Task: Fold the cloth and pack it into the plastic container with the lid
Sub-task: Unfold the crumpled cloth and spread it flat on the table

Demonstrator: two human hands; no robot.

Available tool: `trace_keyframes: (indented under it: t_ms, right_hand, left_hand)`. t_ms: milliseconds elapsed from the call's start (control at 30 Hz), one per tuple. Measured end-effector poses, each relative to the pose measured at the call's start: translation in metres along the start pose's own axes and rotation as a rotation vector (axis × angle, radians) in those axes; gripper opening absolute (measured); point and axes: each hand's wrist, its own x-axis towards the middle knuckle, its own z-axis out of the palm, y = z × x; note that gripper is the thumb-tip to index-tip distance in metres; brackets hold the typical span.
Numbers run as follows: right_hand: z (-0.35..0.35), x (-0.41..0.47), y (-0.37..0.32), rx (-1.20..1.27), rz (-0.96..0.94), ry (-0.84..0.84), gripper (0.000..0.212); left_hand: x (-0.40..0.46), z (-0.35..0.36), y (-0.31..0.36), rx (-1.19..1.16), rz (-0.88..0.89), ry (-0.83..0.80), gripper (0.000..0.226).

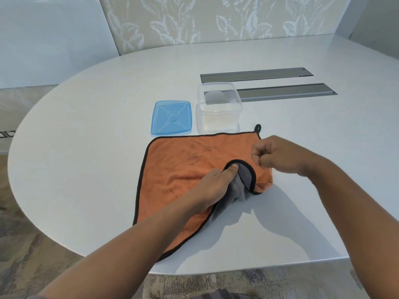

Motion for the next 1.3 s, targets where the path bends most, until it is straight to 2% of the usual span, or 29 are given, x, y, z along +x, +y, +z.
trace_keyframes:
  t_ms: [67, 133, 233, 300, 400, 500, 567, 667, 733, 833, 967, 1033, 1167, 1300]
  right_hand:
    - [-0.009, -0.004, -0.001, 0.008, 0.046, -0.047, 0.014]
    - [-0.009, -0.007, 0.002, -0.079, 0.134, -0.162, 0.016]
    - [0.001, -0.007, 0.013, -0.302, 0.318, -0.259, 0.049]
    - [0.008, -0.005, 0.021, -0.322, 0.399, -0.211, 0.052]
    - [0.010, -0.005, 0.029, -0.250, 0.495, -0.124, 0.034]
    - [0.009, -0.003, 0.033, -0.185, 0.513, -0.065, 0.018]
    - [0.009, 0.000, 0.036, -0.080, 0.505, 0.002, 0.011]
    - [0.008, 0.004, 0.041, 0.107, 0.516, 0.135, 0.016]
    - [0.008, 0.006, 0.044, 0.228, 0.520, 0.186, 0.018]
    - [0.010, 0.008, 0.048, 0.285, 0.503, 0.221, 0.018]
    - [0.015, 0.013, 0.051, 0.402, 0.502, 0.293, 0.039]
    - [0.016, 0.014, 0.052, 0.464, 0.528, 0.315, 0.049]
    - [0.015, 0.013, 0.056, 0.278, 0.556, 0.331, 0.058]
    - [0.019, 0.012, 0.052, 0.177, 0.532, 0.291, 0.041]
  left_hand:
    - [-0.001, -0.003, 0.001, -0.002, 0.017, -0.028, 0.045]
    - [-0.002, -0.003, 0.002, -0.019, 0.016, -0.027, 0.045]
    - [-0.005, -0.003, 0.002, -0.016, 0.038, -0.036, 0.046]
    - [-0.006, -0.004, 0.001, -0.024, 0.048, -0.048, 0.045]
    - [-0.008, -0.006, 0.002, -0.047, 0.062, -0.069, 0.041]
    - [-0.012, -0.008, 0.001, -0.021, 0.051, -0.135, 0.042]
    - [-0.014, -0.008, 0.002, 0.046, 0.046, -0.181, 0.052]
    - [-0.019, -0.008, 0.006, 0.099, 0.039, -0.215, 0.057]
    - [-0.022, -0.008, 0.008, 0.117, 0.050, -0.254, 0.051]
    - [-0.026, -0.009, 0.007, 0.204, 0.078, -0.318, 0.039]
    - [-0.031, -0.007, 0.010, 0.403, 0.192, -0.504, 0.037]
    - [-0.034, -0.004, 0.014, 0.487, 0.226, -0.521, 0.038]
    - [-0.034, 0.002, 0.014, 0.592, 0.255, -0.486, 0.046]
    - [-0.032, 0.005, 0.012, 0.685, 0.242, -0.458, 0.056]
